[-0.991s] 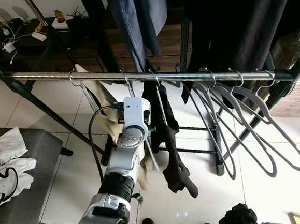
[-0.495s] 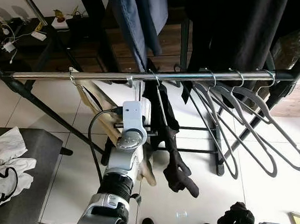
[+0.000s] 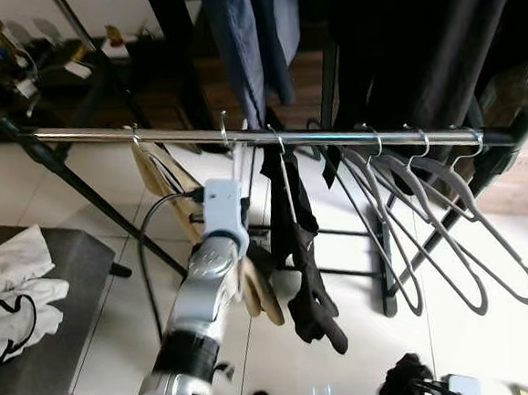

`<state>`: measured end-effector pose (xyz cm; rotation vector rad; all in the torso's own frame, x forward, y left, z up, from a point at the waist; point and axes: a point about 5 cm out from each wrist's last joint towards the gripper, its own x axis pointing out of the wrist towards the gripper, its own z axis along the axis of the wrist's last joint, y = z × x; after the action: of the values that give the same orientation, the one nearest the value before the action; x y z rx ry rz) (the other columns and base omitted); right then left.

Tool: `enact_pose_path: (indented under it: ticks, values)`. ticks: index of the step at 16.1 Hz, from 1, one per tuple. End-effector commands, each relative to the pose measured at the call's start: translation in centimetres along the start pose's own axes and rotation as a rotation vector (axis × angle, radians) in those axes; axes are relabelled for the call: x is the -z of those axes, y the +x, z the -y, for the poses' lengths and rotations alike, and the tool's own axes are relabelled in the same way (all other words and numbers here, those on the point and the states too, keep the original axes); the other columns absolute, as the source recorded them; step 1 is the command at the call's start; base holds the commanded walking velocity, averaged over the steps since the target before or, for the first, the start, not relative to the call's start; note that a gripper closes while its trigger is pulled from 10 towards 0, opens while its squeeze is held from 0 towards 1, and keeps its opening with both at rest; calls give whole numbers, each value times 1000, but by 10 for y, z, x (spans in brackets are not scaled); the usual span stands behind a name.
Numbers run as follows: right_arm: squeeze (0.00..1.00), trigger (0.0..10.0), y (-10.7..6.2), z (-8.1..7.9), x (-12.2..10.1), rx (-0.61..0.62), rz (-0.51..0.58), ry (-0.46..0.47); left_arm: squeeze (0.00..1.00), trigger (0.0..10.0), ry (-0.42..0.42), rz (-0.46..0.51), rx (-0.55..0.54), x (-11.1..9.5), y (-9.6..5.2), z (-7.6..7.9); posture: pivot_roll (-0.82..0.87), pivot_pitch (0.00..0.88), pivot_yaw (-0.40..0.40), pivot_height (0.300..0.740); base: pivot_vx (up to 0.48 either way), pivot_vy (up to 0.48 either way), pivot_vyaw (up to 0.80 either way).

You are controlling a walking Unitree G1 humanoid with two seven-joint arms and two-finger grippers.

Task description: Hang hanger

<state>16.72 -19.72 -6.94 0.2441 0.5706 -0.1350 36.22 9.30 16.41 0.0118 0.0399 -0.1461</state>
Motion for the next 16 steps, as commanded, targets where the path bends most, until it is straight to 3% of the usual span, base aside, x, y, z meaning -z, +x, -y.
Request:
enact_pose_path:
  ticks: [1, 4, 5, 6, 7, 9, 12, 16]
  values:
    - [0, 0, -7, 3, 16, 25, -72, 27, 0, 0, 12, -4, 4, 5, -8, -2, -78, 139, 82, 740, 0, 0, 0]
    - [0, 0, 0, 8, 11, 42, -117, 18, 0, 0, -9, -50, -11, 32, -40, -8, -53, 61, 51, 740, 0, 0, 0]
    - [0, 0, 3, 10, 8, 55, -121, 22, 0, 3333, 8, -42, 2, 37, -50, -7, -49, 38, 44, 740, 0, 0, 0]
    - [0, 0, 4, 11, 6, 60, -122, 24, 0, 3333, 18, -38, 8, 39, -53, -6, -48, 32, 42, 740, 0, 0, 0]
    - [0, 0, 7, 15, 2, 92, -128, 39, 0, 10000, 45, -40, 22, 44, -65, -3, -40, 0, 35, 740, 0, 0, 0]
    - [0, 0, 10, 20, -2, 124, -140, 52, 0, 10000, 49, -40, 14, 45, -83, -6, -23, 0, 33, 740, 0, 0, 0]
    - [0, 0, 12, 20, -4, 136, -153, 62, 0, 10000, 62, -66, -32, 52, -98, -19, -13, 0, 30, 740, 0, 0, 0]
    - [0, 0, 12, 14, 1, 115, -177, 52, 0, 10000, 63, -96, -41, 62, -111, -16, 2, 0, 24, 740, 0, 0, 0]
